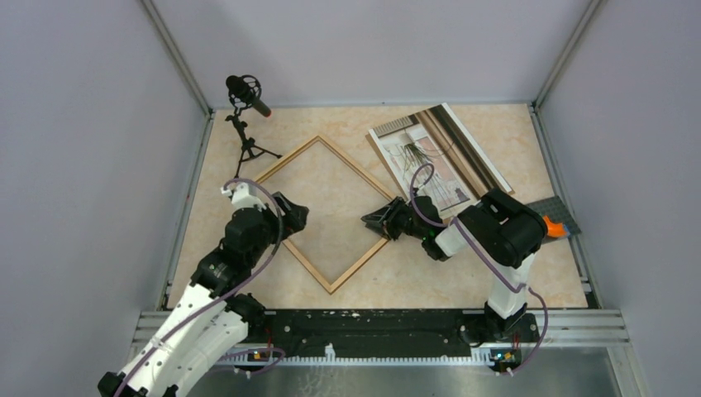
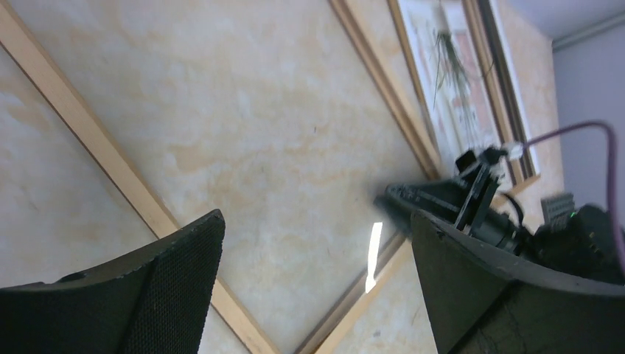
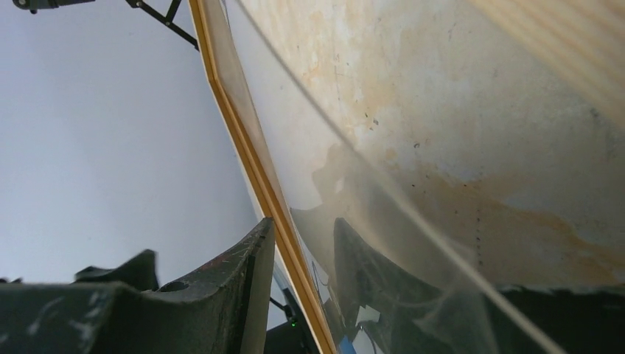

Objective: Put the photo into the frame

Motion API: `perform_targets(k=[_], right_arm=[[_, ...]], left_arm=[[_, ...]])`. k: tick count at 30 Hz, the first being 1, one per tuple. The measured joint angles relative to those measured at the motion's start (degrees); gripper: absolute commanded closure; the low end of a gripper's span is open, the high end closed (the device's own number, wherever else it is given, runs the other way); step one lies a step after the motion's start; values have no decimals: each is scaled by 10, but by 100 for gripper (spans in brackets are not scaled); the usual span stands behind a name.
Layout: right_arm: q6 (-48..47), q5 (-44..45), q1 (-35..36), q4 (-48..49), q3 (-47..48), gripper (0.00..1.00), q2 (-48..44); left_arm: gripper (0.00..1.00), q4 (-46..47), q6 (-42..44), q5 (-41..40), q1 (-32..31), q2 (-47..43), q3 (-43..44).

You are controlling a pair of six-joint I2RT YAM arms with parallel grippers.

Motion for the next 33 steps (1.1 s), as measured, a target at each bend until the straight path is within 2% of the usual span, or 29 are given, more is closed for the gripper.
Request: perform_targets(k=[5,9,12,33], right_arm=[[22,-1,0,-13,3,91,-1],[39,-4,0,-28,9,96,-5],[53,-7,0,-37,13,100,-6],[152,-35,-4,-45,19,100,-29]], left_arm=[[2,-14,34,-79,0,28,95],[2,-15,47,-113,0,57,146],[2,-16,50,-122,0,61,150],[2,-17,46,-118,0,42,150]])
